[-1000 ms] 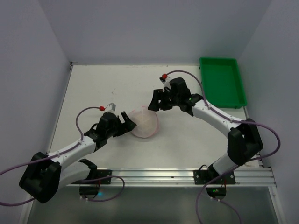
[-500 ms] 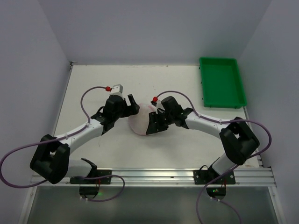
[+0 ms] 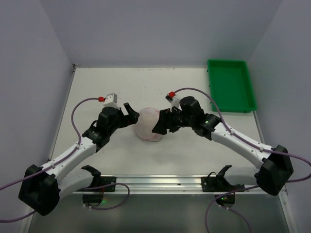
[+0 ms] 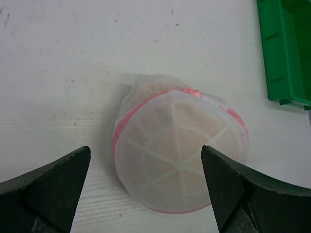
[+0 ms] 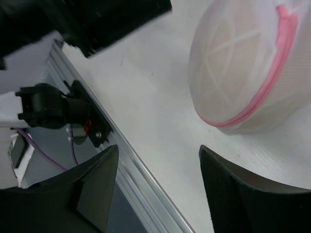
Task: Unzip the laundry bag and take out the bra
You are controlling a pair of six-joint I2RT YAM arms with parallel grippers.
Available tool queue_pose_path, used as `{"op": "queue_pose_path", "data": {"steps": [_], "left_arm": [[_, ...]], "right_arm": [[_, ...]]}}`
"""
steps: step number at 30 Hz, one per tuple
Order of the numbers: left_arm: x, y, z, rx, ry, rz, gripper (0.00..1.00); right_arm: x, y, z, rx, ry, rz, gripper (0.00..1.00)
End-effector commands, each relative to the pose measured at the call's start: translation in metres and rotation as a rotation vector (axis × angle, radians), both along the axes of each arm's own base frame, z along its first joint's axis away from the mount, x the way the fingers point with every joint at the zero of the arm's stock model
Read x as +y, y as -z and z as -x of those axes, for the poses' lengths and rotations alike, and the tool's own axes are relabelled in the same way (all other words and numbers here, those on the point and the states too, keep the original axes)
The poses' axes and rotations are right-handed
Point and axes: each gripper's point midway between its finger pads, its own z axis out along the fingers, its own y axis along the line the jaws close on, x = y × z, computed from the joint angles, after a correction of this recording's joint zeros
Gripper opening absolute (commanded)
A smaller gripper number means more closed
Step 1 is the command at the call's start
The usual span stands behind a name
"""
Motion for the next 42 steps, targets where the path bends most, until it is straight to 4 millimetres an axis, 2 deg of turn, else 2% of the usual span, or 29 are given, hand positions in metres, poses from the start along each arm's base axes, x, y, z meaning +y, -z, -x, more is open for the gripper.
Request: {"op": "queue_pose_path", "data": {"steps": [1, 2, 4, 5, 9, 11, 13, 17, 19, 22, 23, 26, 29, 30, 32, 33, 37, 40, 42], "left_arm": [[-0.001, 0.022, 0.001, 0.037, 0.006, 0.034, 1.0], [0.003, 0.026, -0.004, 0.041, 0.001, 0.045, 1.0], [-0.001, 0.035, 0.0, 0.062, 0.064, 0.084, 1.0], [0.005, 0.032, -0.009, 0.021, 0.062, 0.101, 1.0], [0.004, 0.039, -0.008, -0.032, 0.17, 0.105, 1.0], [0.001, 0.043, -0.009, -0.059, 0.225, 0.075, 1.0], [-0.01, 0.036, -0.009, -0.11, 0.307, 0.089, 1.0], [-0.021, 0.039, -0.019, -0.156, 0.385, 0.112, 1.0], [-0.029, 0.042, -0.015, -0.16, 0.428, 0.15, 1.0], [-0.028, 0.057, -0.02, -0.13, 0.414, 0.138, 1.0], [-0.024, 0.07, -0.023, -0.1, 0.399, 0.109, 1.0], [-0.029, 0.076, -0.023, -0.098, 0.437, 0.109, 0.99], [-0.037, 0.074, -0.02, -0.102, 0.484, 0.141, 0.83], [-0.038, 0.074, -0.019, -0.103, 0.493, 0.148, 0.66], [-0.042, 0.071, -0.015, -0.119, 0.521, 0.163, 0.49], [-0.043, 0.069, -0.013, -0.126, 0.525, 0.17, 0.37], [-0.047, 0.063, -0.007, -0.156, 0.558, 0.202, 0.18], [-0.049, 0.066, -0.004, -0.14, 0.57, 0.211, 0.01], [-0.047, 0.068, -0.001, -0.135, 0.567, 0.208, 0.0]], "right_arm": [[-0.019, -0.034, -0.02, -0.078, 0.077, -0.039, 0.72], [-0.024, -0.035, -0.024, -0.084, 0.092, -0.041, 0.74], [-0.028, -0.04, -0.024, -0.116, 0.095, -0.044, 0.79], [-0.029, -0.039, -0.023, -0.123, 0.092, -0.041, 0.85], [-0.03, -0.03, -0.021, -0.139, 0.064, -0.03, 0.95], [-0.029, -0.03, -0.019, -0.156, 0.044, -0.046, 0.96], [-0.028, -0.03, -0.018, -0.163, 0.029, -0.055, 0.96], [-0.026, -0.035, -0.016, -0.185, -0.001, -0.074, 0.96], [-0.025, -0.037, -0.014, -0.202, -0.013, -0.079, 0.96], [-0.025, -0.036, -0.012, -0.212, -0.025, -0.087, 0.96], [-0.026, -0.035, -0.012, -0.213, -0.028, -0.091, 0.95], [-0.025, -0.032, -0.01, -0.214, -0.041, -0.094, 0.95], [-0.024, -0.031, -0.011, -0.212, -0.037, -0.09, 0.95], [-0.025, -0.032, -0.012, -0.214, -0.034, -0.09, 0.95], [-0.025, -0.033, -0.013, -0.219, -0.031, -0.09, 0.95], [-0.025, -0.034, -0.013, -0.224, -0.03, -0.09, 0.95], [-0.026, -0.032, -0.014, -0.226, -0.023, -0.081, 0.95], [-0.028, -0.03, -0.024, -0.216, 0.035, -0.06, 0.94], [-0.032, -0.025, -0.033, -0.208, 0.079, -0.019, 0.93]]}}
